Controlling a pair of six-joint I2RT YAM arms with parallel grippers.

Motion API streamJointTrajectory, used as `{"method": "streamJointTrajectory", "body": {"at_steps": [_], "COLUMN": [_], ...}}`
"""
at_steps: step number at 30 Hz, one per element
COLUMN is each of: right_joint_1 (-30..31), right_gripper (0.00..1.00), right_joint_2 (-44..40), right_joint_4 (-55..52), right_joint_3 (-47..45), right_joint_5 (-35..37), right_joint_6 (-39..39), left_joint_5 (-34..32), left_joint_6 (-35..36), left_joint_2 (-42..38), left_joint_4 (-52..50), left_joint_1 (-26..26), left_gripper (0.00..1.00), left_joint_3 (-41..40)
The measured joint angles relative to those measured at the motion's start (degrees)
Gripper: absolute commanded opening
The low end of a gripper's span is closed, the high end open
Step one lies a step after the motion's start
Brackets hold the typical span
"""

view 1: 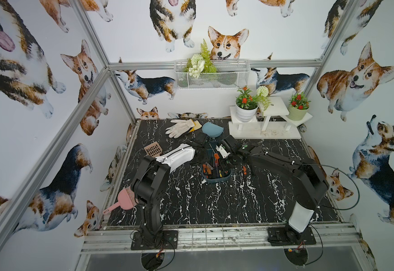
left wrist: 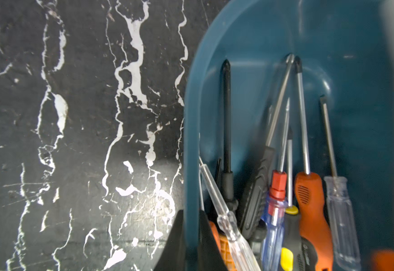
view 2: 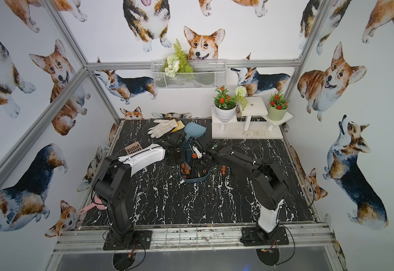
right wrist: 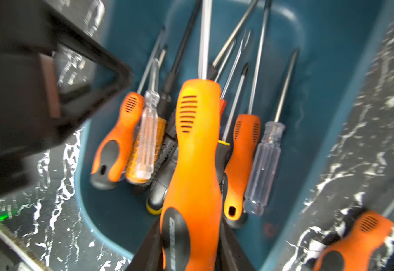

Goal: Take out the screwdriver from the storage box
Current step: Pick up the screwdriver from the storage box, then place the screwdriver at the center of the board.

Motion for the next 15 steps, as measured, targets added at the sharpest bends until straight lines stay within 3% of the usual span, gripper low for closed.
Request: {"method": "streamJointTrajectory", "body": {"at_steps": [15], "right_joint_1": [-2.2], "right_gripper": [0.00], "right_joint_2": [-7.6], "right_joint_4": [1.4], "right_joint_3": [-2.1], "right_joint_5": [0.1], "right_joint_6": [0.2], "left_joint_5": [-0.4], "left_joint_6": [-0.1], "left_joint_2": [0.5], "left_joint_4": [-1.0], "left_joint_1": [0.0], "left_gripper": [0.00], "left_joint_3": [0.7]}}
